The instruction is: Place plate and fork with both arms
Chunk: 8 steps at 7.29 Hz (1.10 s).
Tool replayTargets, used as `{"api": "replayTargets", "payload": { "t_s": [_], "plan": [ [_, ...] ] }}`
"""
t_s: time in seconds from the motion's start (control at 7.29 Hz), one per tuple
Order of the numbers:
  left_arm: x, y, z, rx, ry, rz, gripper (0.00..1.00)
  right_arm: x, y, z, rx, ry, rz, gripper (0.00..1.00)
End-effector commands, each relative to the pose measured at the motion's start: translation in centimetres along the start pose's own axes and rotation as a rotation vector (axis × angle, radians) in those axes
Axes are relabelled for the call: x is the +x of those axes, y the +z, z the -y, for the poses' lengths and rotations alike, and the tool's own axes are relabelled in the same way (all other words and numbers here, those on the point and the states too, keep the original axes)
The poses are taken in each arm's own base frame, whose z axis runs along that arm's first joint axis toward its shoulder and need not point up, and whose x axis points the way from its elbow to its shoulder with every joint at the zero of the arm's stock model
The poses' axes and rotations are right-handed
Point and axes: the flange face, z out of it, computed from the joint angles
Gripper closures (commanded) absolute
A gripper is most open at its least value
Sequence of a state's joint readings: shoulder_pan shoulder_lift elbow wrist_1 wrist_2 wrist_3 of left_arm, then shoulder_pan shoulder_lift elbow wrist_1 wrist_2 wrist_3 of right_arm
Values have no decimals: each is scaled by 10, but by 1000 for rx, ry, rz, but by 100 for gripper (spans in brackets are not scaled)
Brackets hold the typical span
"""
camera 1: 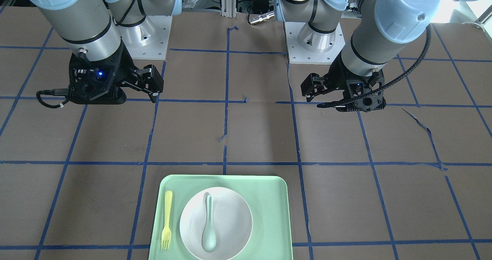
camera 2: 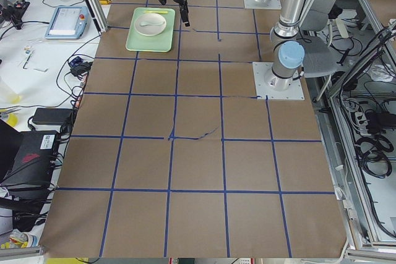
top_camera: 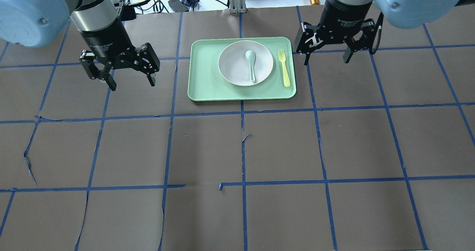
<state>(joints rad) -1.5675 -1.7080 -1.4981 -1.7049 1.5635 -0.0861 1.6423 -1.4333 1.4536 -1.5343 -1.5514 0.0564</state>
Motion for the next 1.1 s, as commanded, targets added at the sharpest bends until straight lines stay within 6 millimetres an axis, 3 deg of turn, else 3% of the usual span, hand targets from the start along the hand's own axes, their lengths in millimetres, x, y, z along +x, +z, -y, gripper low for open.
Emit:
{"api": "replayTargets", "payload": {
  "t_s": [0.0,0.55,0.96],
  "plan": [
    [8,0,-4,6,11,6,0,-2,0,-1,4,-3,2,0],
    [37,-12,-27,36,10,17,0,-2,0,-1,3,-2,-1,0],
    [26,-24,-29,79,12,6,0,-1,-2,-1,4,-2,-10,0]
  ]
}}
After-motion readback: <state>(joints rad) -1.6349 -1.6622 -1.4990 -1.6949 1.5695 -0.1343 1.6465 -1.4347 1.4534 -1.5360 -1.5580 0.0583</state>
